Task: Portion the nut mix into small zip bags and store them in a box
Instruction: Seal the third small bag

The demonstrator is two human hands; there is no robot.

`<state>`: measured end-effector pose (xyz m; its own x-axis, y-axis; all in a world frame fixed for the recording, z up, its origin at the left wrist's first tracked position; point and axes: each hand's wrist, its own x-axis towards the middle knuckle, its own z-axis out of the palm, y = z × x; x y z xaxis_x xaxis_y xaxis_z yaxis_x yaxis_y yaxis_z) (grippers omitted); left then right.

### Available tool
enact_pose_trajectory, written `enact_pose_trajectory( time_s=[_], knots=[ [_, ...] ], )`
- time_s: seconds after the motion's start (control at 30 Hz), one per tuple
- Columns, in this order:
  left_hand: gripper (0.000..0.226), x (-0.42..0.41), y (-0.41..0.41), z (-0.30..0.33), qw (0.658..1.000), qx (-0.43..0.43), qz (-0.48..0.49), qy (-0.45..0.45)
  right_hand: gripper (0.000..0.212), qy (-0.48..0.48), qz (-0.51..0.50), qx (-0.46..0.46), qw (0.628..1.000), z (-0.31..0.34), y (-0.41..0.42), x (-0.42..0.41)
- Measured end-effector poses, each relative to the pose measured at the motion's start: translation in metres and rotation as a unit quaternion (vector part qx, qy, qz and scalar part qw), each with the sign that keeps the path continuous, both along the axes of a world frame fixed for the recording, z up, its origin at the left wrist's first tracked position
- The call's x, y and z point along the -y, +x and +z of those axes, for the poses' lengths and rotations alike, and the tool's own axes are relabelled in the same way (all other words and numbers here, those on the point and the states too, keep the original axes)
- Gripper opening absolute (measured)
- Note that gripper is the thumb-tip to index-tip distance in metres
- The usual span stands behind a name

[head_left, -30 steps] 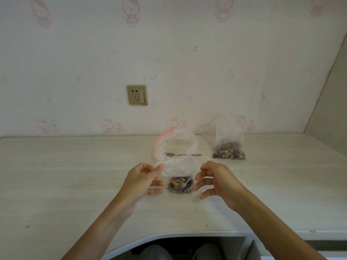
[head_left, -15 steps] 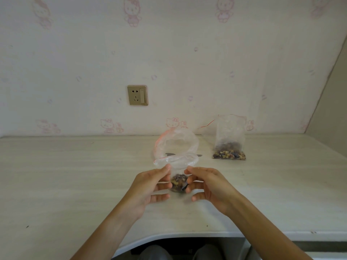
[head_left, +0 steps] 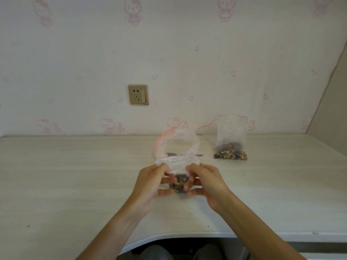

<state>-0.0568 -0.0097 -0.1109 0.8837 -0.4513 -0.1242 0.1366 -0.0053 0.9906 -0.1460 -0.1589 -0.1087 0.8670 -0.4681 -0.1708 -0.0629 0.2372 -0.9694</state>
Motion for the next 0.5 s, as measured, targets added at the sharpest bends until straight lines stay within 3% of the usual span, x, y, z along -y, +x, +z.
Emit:
enact_pose_trajectory(
  time_s=[0.13, 0.3, 0.5],
  knots=[
    [0.017, 0.002, -0.005, -0.003, 1.000, 0.017, 0.011, -0.001, 0.017, -0.035, -0.021, -0.013, 0.999, -0.004, 0.001, -0.006],
    [0.020, 0.000, -0.001, -0.002, 0.990, -0.113, -0.031, -0.077, 0.019, 0.026, 0.028, -0.019, 0.999, -0.002, -0.006, 0.000],
    [0.066, -0.008, -0.002, -0.007, 0.981, -0.103, -0.079, -0.145, 0.020, 0.124, 0.072, 0.022, 0.989, -0.003, -0.013, 0.010]
  ],
)
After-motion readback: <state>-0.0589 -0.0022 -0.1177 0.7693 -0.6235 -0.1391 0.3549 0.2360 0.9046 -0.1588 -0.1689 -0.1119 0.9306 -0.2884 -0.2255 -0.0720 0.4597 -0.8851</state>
